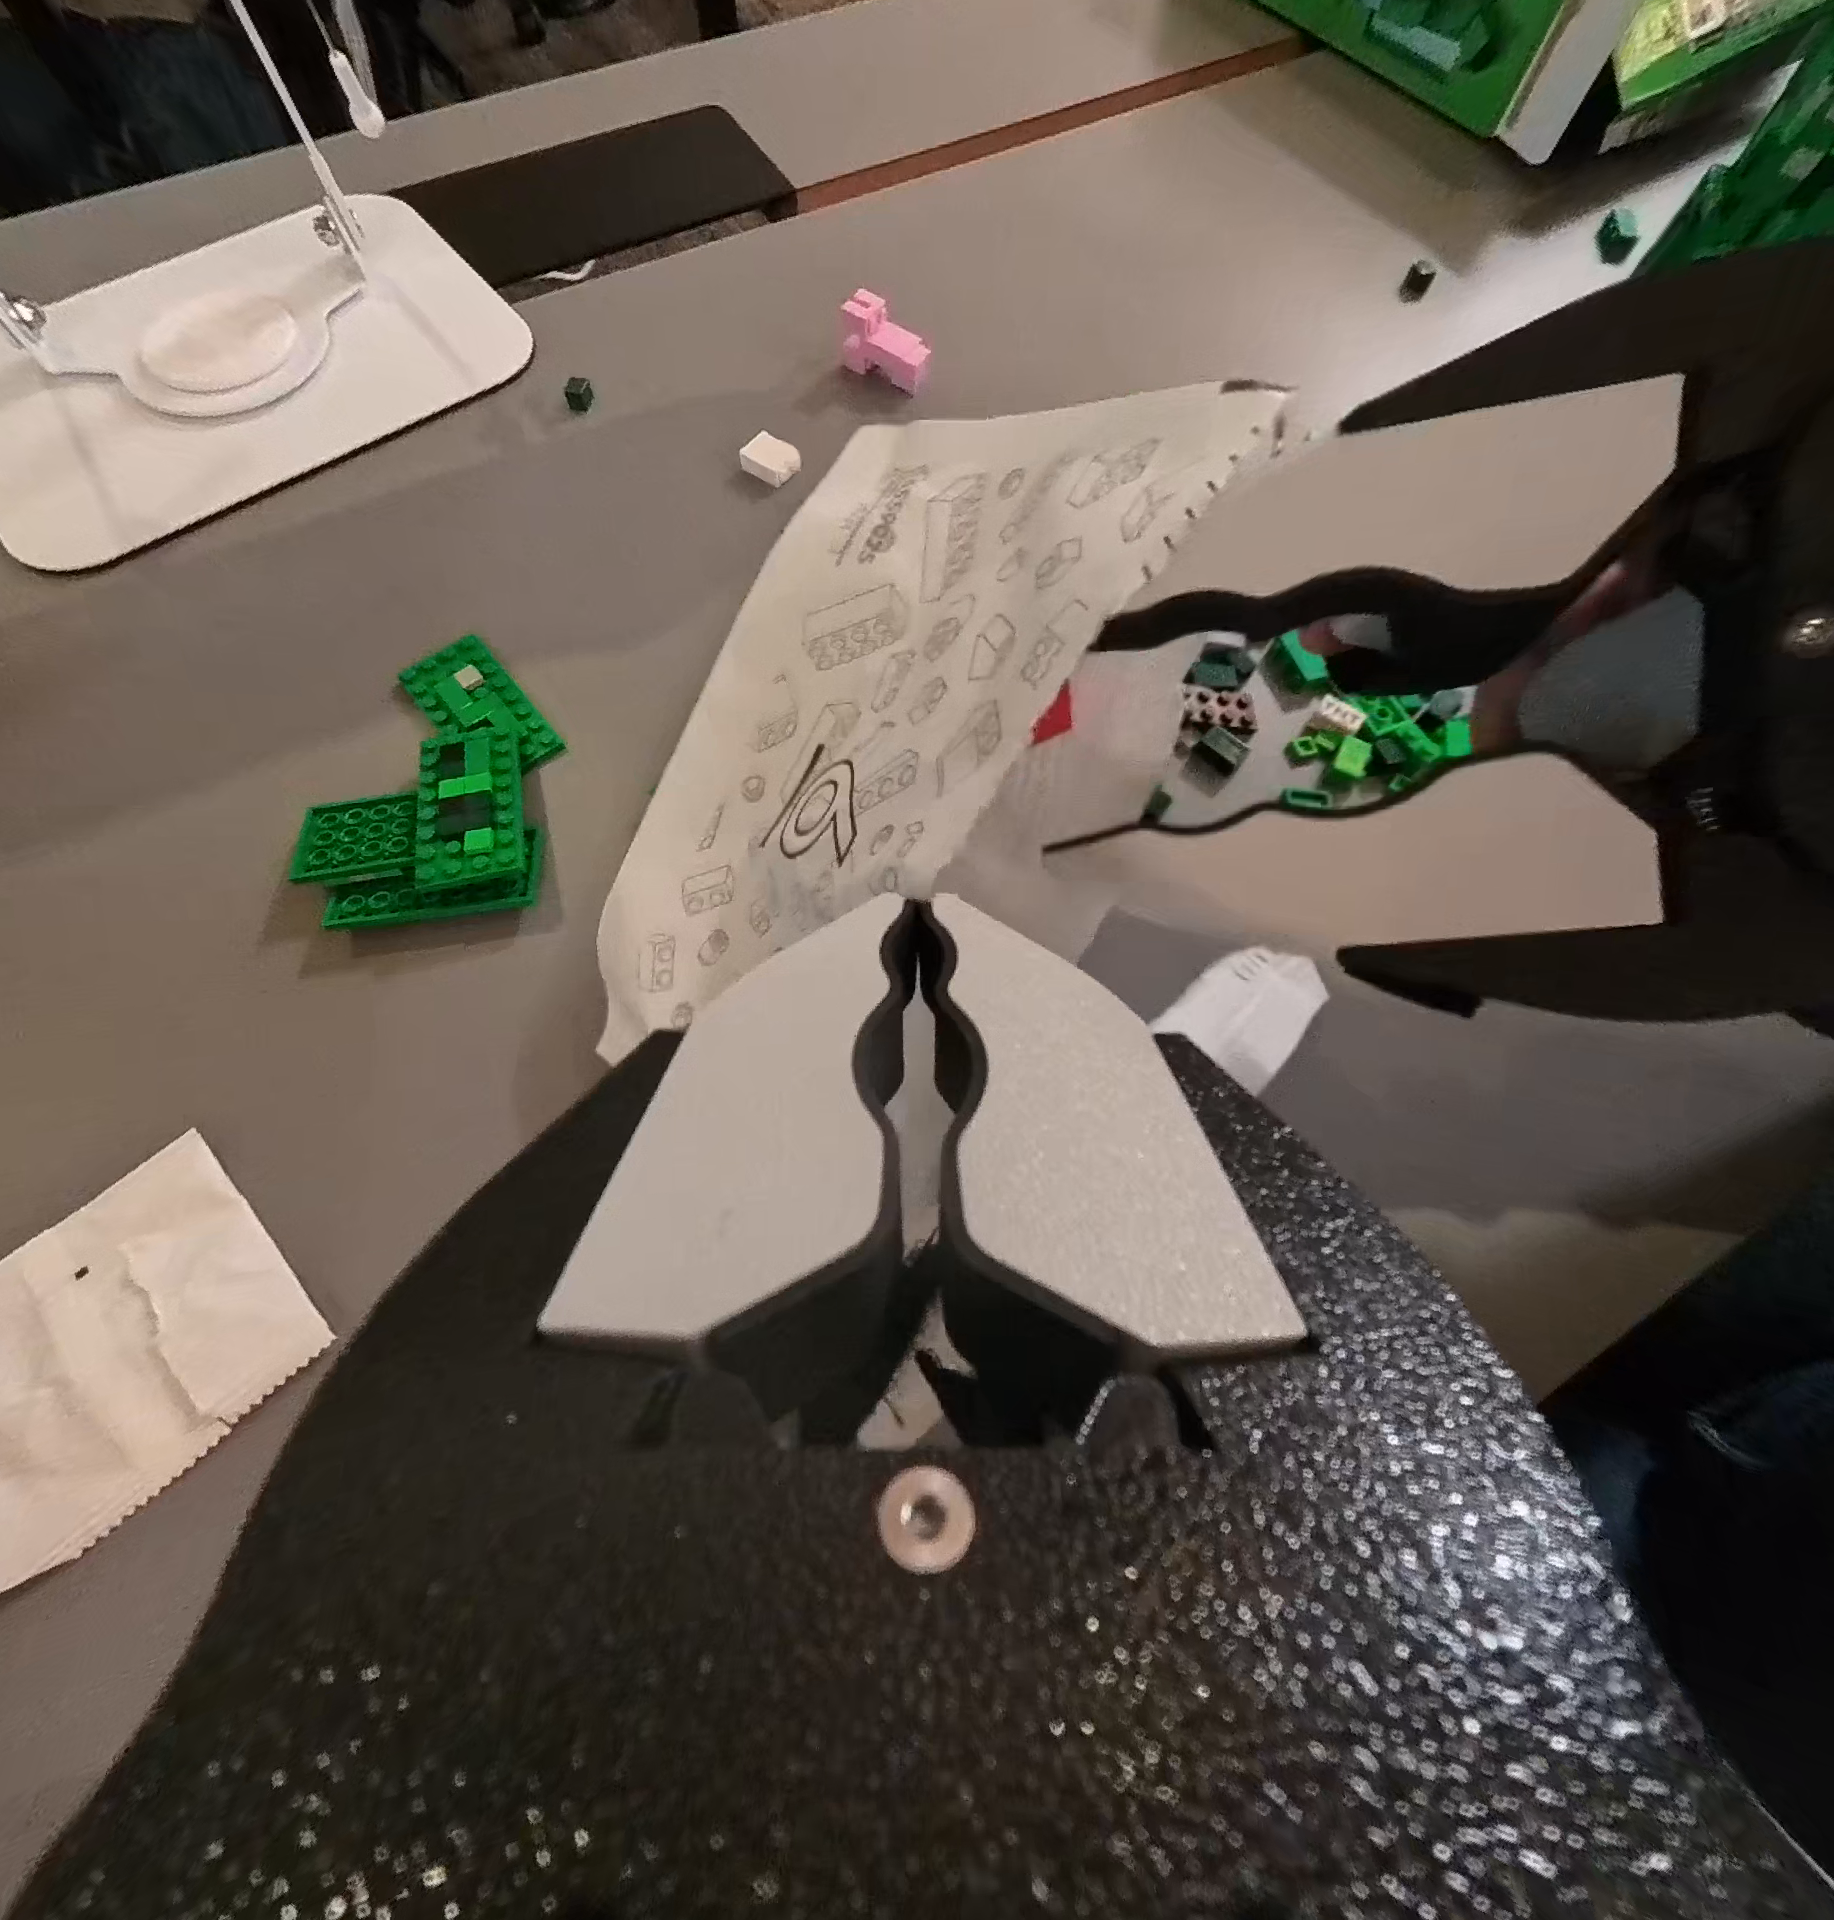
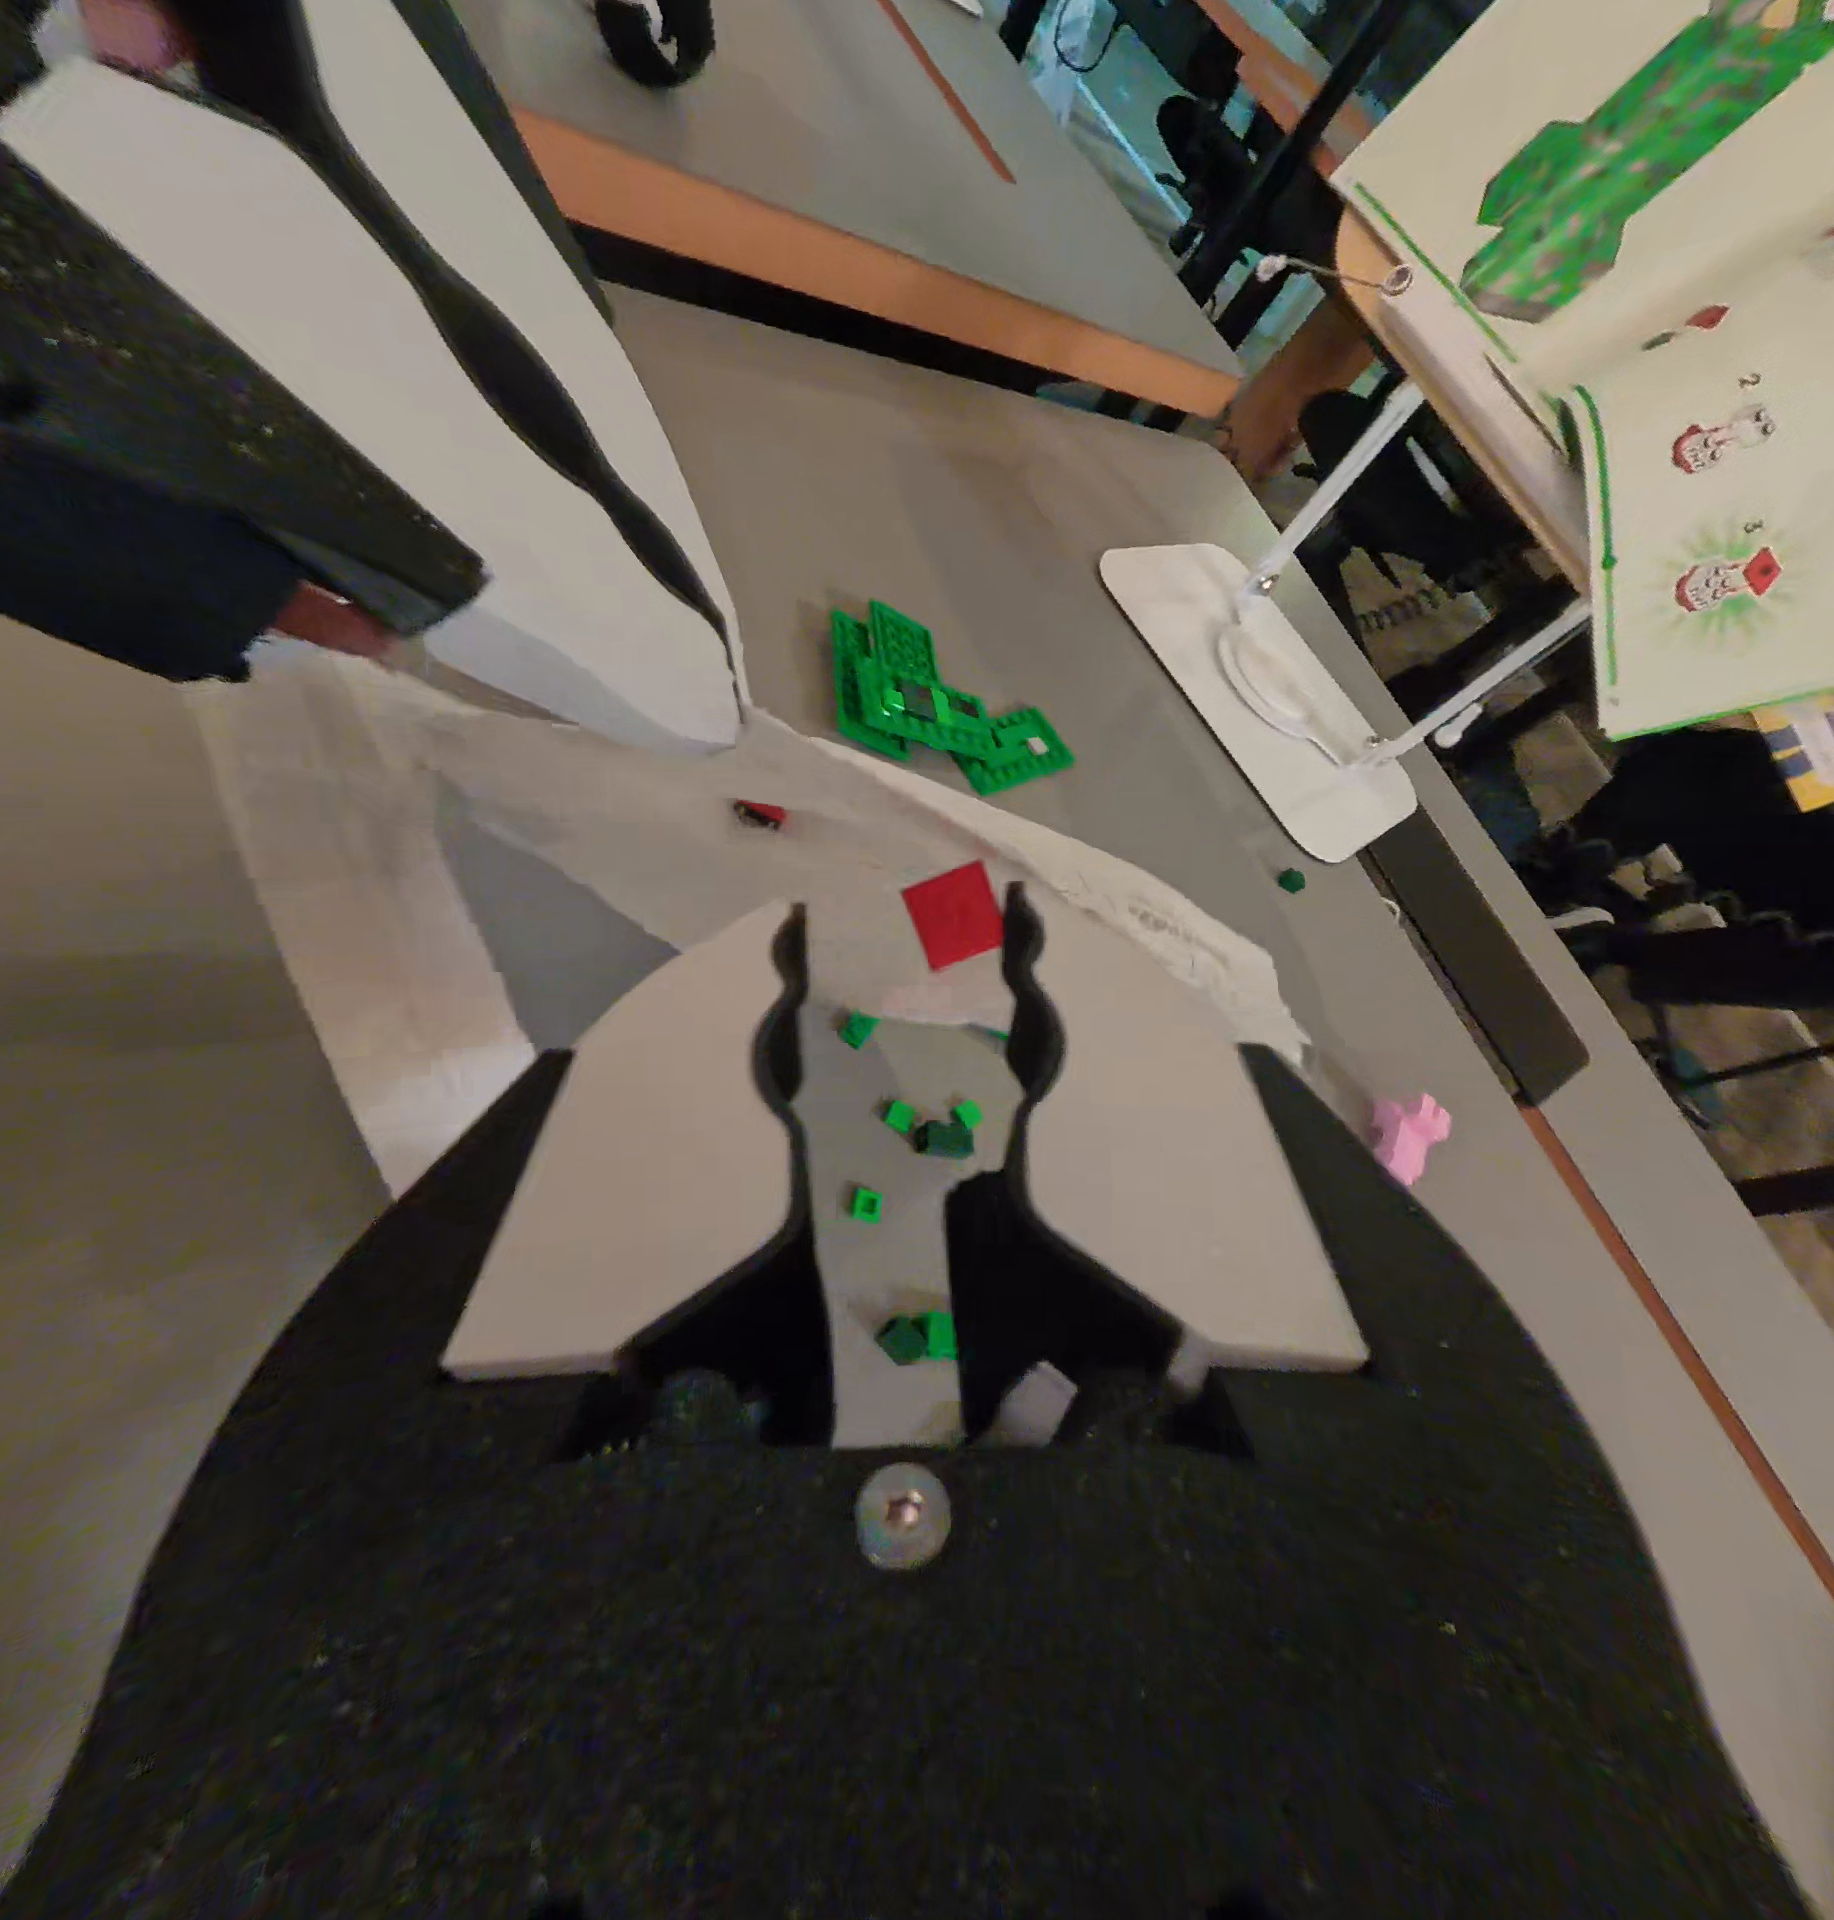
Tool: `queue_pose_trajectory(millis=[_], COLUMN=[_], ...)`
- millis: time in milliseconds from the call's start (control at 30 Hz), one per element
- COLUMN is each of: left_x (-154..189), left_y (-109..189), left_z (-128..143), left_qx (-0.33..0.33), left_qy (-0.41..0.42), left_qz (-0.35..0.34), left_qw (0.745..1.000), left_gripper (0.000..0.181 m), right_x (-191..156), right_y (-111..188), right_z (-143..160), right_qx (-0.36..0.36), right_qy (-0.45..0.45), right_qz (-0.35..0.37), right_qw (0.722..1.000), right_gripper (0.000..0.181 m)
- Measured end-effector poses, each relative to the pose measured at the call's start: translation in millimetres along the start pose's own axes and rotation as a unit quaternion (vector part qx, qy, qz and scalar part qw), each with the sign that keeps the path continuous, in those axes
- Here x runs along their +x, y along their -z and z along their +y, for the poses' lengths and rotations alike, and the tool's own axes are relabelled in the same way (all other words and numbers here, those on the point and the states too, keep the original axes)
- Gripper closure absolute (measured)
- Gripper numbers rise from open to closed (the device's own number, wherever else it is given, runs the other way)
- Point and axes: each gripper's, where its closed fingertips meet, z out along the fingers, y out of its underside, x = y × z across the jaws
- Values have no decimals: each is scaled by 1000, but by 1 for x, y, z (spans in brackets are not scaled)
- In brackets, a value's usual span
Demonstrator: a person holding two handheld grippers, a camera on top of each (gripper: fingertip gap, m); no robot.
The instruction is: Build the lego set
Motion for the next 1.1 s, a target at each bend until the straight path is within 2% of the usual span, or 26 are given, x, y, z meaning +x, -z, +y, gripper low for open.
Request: queue_pose_trajectory(millis=[33, 167, 233, 333, 433, 500, 600, 733, 900, 1100], left_x=[0, -4, -3, -11, -24, -31, -37, -41, -44, -39], left_y=[0, -2, -3, -4, 1, 5, 8, 11, 11, 8], left_z=[0, 1, 2, 4, 5, 4, 5, 9, 10, 12], left_qx=[0, -6, -7, -17, -20, -16, -14, -16, -14, -21], left_qy=[-1, -6, -4, -12, -19, -17, -11, -4, 3, -3], left_qz=[-2, -18, -14, -44, -87, -104, -107, -106, -99, -88], left_qw=[1000, 1000, 1000, 999, 996, 994, 994, 994, 995, 996], left_gripper=[181, 181, 181, 181, 181, 181, 181, 181, 181, 181], right_x=[-1, -6, -1, 12, 58, 73, 65, 56, 41, 30], right_y=[-1, 9, 18, 38, 68, 75, 71, 68, 67, 62], right_z=[1, -3, -3, 4, 34, 69, 123, 169, 180, 190], right_qx=[-1, 27, 39, 38, 24, -17, -97, -172, -189, -247], right_qy=[-5, -35, -47, -59, -88, -133, -182, -172, -186, -184], right_qz=[-3, -25, -24, -14, 49, 27, -65, -114, -170, -173], right_qw=[1000, 999, 998, 997, 995, 991, 976, 963, 949, 936], right_gripper=[139, 137, 139, 139, 149, 150, 149, 149, 160, 165])
